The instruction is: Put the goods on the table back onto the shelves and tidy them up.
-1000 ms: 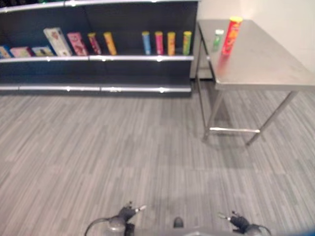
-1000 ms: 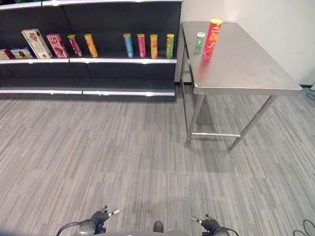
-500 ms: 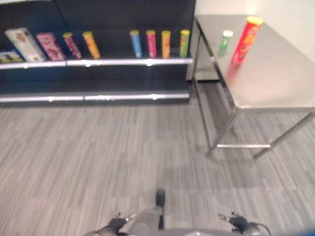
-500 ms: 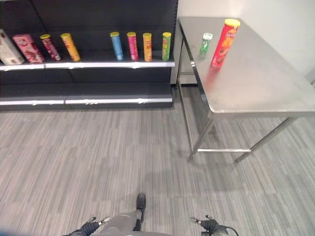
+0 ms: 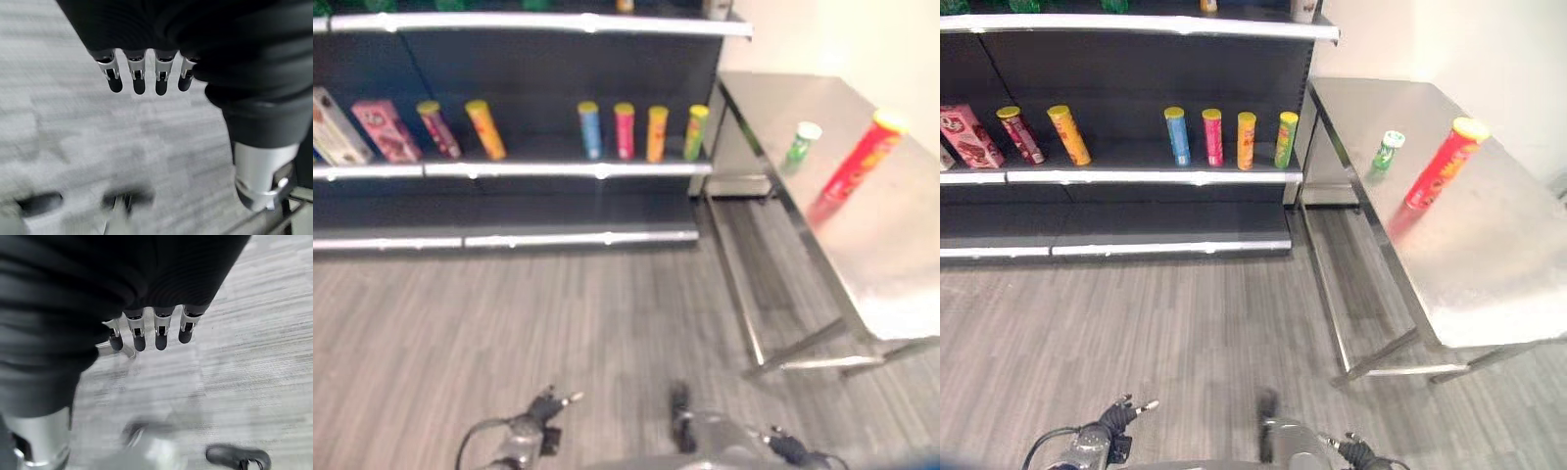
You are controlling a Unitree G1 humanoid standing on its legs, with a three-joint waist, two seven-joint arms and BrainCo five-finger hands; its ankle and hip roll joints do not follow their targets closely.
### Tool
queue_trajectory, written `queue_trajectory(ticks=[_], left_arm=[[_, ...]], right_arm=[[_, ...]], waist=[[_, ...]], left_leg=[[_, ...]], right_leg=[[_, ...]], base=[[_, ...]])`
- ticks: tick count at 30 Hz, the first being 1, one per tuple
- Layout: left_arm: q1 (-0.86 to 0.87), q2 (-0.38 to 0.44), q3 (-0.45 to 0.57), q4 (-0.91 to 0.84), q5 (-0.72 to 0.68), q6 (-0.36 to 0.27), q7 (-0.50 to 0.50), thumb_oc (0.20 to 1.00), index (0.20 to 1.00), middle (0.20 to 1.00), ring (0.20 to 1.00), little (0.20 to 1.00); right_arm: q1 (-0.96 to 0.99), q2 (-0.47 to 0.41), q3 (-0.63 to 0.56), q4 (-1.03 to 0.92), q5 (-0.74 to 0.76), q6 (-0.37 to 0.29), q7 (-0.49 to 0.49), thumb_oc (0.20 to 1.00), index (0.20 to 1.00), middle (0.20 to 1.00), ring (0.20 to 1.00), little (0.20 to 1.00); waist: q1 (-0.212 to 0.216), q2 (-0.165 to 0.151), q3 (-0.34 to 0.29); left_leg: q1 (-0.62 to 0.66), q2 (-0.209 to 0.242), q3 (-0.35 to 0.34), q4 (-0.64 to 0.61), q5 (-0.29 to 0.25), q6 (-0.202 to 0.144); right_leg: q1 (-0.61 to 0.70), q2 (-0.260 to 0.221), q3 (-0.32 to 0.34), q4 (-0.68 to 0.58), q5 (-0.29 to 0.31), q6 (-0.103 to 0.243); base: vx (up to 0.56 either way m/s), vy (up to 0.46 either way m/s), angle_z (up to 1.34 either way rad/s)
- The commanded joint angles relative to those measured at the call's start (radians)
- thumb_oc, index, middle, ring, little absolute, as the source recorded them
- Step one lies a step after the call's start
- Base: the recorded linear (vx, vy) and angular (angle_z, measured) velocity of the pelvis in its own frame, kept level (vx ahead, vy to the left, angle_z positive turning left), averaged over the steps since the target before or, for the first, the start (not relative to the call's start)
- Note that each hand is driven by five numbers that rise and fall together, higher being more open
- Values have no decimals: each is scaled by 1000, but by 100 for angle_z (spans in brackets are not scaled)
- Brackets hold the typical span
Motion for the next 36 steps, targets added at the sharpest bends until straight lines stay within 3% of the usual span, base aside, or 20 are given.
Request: queue_trajectory(ticks=[1,2,4,7,8,9,11,13,14,16,18,19,21,25,26,28,30,32,34,36], left_arm=[[-30,48,2,-9,36,-23,-2,1000,1000,1000,1000,1000],[-21,44,-4,-8,53,-25,-3,1000,1000,1000,1000,1000],[-20,41,-10,-13,58,-24,-5,1000,1000,1000,1000,1000],[-18,35,-16,-12,58,-26,-3,1000,1000,1000,1000,1000],[-18,34,-19,-20,54,-27,-4,1000,1000,1000,1000,1000],[-20,32,-24,-31,49,-27,-4,1000,1000,1000,1000,1000],[-23,31,-22,-48,29,-27,-3,1000,1000,1000,1000,1000],[-24,32,-13,-52,18,-21,1,1000,1000,1000,1000,1000],[-21,33,-10,-47,16,-19,6,1000,1000,1000,1000,1000],[-19,30,-11,-45,11,-22,6,1000,1000,1000,1000,1000],[-16,25,-14,-44,11,-25,8,1000,1000,1000,1000,1000],[-17,26,-14,-41,12,-30,14,1000,1000,1000,1000,1000],[-21,25,-24,-39,19,-28,19,1000,1000,1000,1000,1000],[-21,25,-24,-39,19,-28,19,1000,1000,1000,1000,1000],[-17,15,-26,-23,15,-32,16,1000,1000,1000,1000,1000],[-19,20,-23,-10,29,-27,7,1000,1000,1000,1000,1000],[-24,27,-20,-10,28,-27,7,1000,1000,1000,1000,1000],[-25,34,-13,-14,31,-29,12,1000,1000,1000,1000,1000],[-37,52,-11,-23,29,-30,17,1000,1000,1000,1000,1000],[-40,58,-9,-24,30,-31,19,1000,1000,1000,1000,1000]], right_arm=[[-93,17,-3,29,-9,-8,-5,1000,1000,1000,1000,1000],[-81,15,4,34,-15,-9,-3,1000,1000,1000,1000,1000],[-80,9,3,33,-16,-10,-3,1000,1000,1000,1000,1000],[-75,4,-3,32,-4,-16,-5,1000,1000,1000,1000,1000],[-77,1,-3,29,2,-17,-4,1000,1000,1000,1000,1000],[-82,-2,-3,30,8,-17,-5,1000,1000,1000,1000,1000],[-93,-8,6,26,14,-20,-6,1000,1000,1000,1000,1000],[-108,-11,13,19,17,-18,-7,1000,1000,1000,1000,1000],[-118,-18,19,17,17,-14,-9,1000,1000,1000,1000,1000],[-122,-20,24,13,18,-12,-8,1000,1000,1000,1000,1000],[-122,-22,28,9,16,-12,-7,1000,1000,1000,1000,1000],[-124,-24,34,8,12,-15,-8,1000,1000,1000,1000,1000],[-133,-26,44,10,-4,-13,-12,1000,1000,1000,1000,1000],[-133,-26,44,10,-4,-13,-12,1000,1000,1000,1000,1000],[-126,-18,42,15,-19,-16,-13,1000,1000,1000,1000,1000],[-129,-4,41,35,-47,-4,-4,1000,1000,1000,1000,1000],[-123,4,35,49,-46,-1,-5,1000,1000,1000,1000,1000],[-114,4,22,61,-51,3,-8,1000,1000,1000,1000,1000],[-106,5,7,90,-80,21,-13,1000,1000,1000,1000,1000],[-98,6,4,99,-89,24,-13,1000,1000,1000,1000,1000]], waist=[[30,-38,30],[29,-42,12],[24,-36,5],[17,-21,-10],[12,-15,-10],[8,-11,-5],[19,-22,16],[40,-42,38],[57,-60,56],[71,-70,62],[86,-65,63],[106,-53,66],[129,-37,57],[129,-37,57],[124,-17,29],[122,-4,23],[119,-2,32],[116,0,32],[116,9,37],[113,9,40]], left_leg=[[-75,135,-12,-11,38,22],[-67,149,-7,4,14,13],[-61,165,-5,17,17,2],[-58,212,0,80,59,-39],[-75,231,10,134,89,-68],[-108,246,25,210,125,-96],[-203,241,18,431,192,-114],[-273,214,-9,622,240,-103],[-336,215,7,713,241,-72],[-388,228,47,642,189,-45],[-403,215,60,484,136,-35],[-418,181,44,321,138,-34],[-421,152,-21,161,187,-34],[-421,152,-21,161,187,-34],[-359,129,-91,63,189,-26],[-298,123,-79,33,167,24],[-288,128,-68,33,159,37],[-280,146,-47,25,148,37],[-275,199,-26,18,137,21],[-264,213,-23,12,133,16]], right_leg=[[199,-143,47,-214,96,212],[227,-137,47,-220,92,190],[239,-125,60,-227,86,185],[269,-103,70,-226,75,166],[281,-95,69,-224,63,157],[300,-89,70,-226,46,147],[340,-83,92,-228,24,118],[378,-81,121,-233,8,98],[409,-92,147,-233,-8,90],[433,-108,170,-233,-18,98],[443,-115,196,-233,-29,114],[456,-107,214,-233,-45,127],[473,-99,229,-233,-64,131],[473,-99,229,-233,-64,131],[478,-99,248,-232,-68,141],[378,-148,288,-5,-78,180],[339,-169,294,52,-58,195],[333,-215,266,14,-27,198],[294,-297,191,-54,34,205],[286,-309,182,-71,45,211]], base=[[316,-112,48],[317,-110,-5],[319,-111,-24],[223,-86,15],[215,-89,-29],[167,-89,-48],[151,-95,-41],[212,-89,-44],[263,-53,-63],[252,14,-71],[189,105,-59],[185,141,-39],[128,99,-42],[46,46,-33],[242,286,-11],[214,281,-70],[56,32,-133],[34,-135,-59],[44,-219,-53],[63,-120,-31]])
